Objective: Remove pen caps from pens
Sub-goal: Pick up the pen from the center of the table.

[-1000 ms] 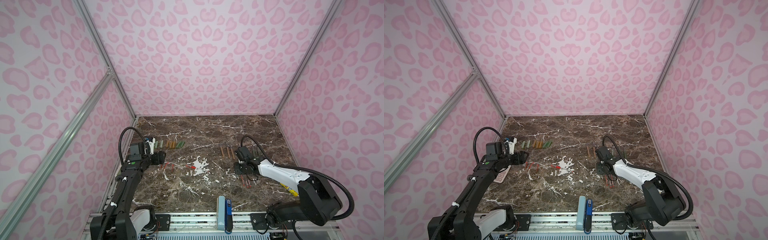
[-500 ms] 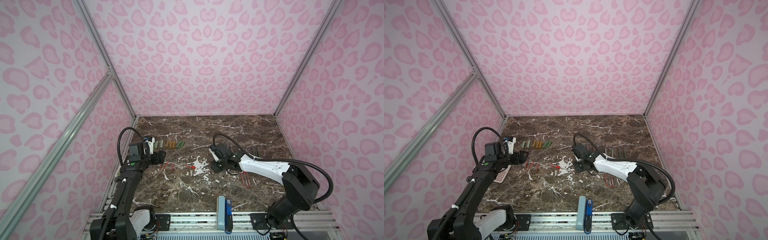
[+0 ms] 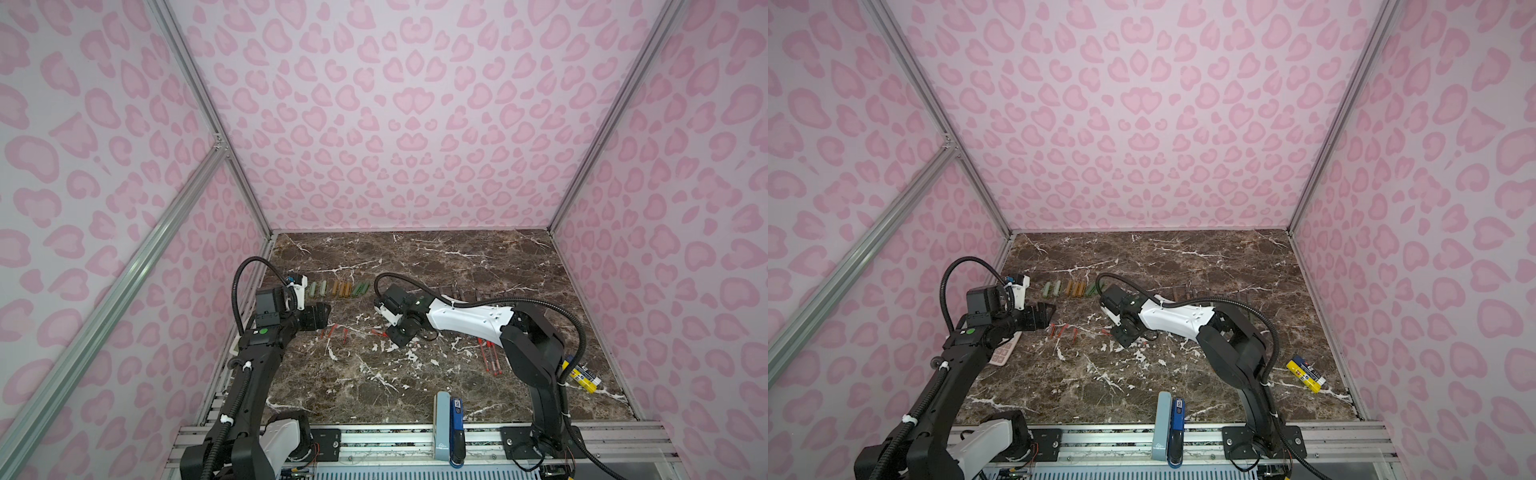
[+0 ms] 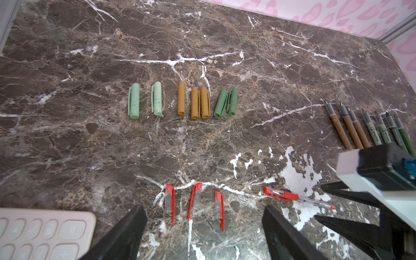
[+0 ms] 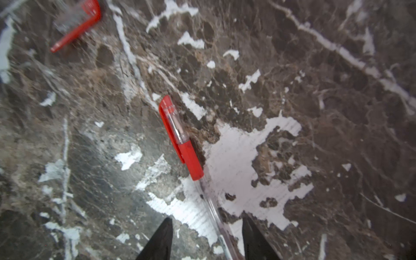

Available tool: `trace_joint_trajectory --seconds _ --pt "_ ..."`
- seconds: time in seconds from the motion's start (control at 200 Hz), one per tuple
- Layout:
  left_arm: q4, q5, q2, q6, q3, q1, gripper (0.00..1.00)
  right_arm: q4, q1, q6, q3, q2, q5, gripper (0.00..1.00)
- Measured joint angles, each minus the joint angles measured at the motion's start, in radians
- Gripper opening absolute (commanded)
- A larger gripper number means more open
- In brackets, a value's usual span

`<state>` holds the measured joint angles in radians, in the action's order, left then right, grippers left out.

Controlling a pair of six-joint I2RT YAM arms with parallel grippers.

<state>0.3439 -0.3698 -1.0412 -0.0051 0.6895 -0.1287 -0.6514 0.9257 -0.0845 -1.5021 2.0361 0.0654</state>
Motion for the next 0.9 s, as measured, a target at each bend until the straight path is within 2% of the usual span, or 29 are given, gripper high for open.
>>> trace_joint_trajectory --seconds 0.175,0.36,0.9 --pt "0.002 -0.005 0.000 0.000 0.004 -0.002 0.85 -0.033 0.002 0.025 -0.039 0.051 0.006 0.44" --pt "0.004 -0.008 -0.005 0.000 0.003 -0.007 0.85 -0.050 0.002 0.035 -0.048 0.084 0.014 0.30" --pt "0.006 -0.021 -0.004 -0.002 0.008 -0.010 0.85 -0.002 -0.021 0.023 -0.027 0.072 0.041 0.04"
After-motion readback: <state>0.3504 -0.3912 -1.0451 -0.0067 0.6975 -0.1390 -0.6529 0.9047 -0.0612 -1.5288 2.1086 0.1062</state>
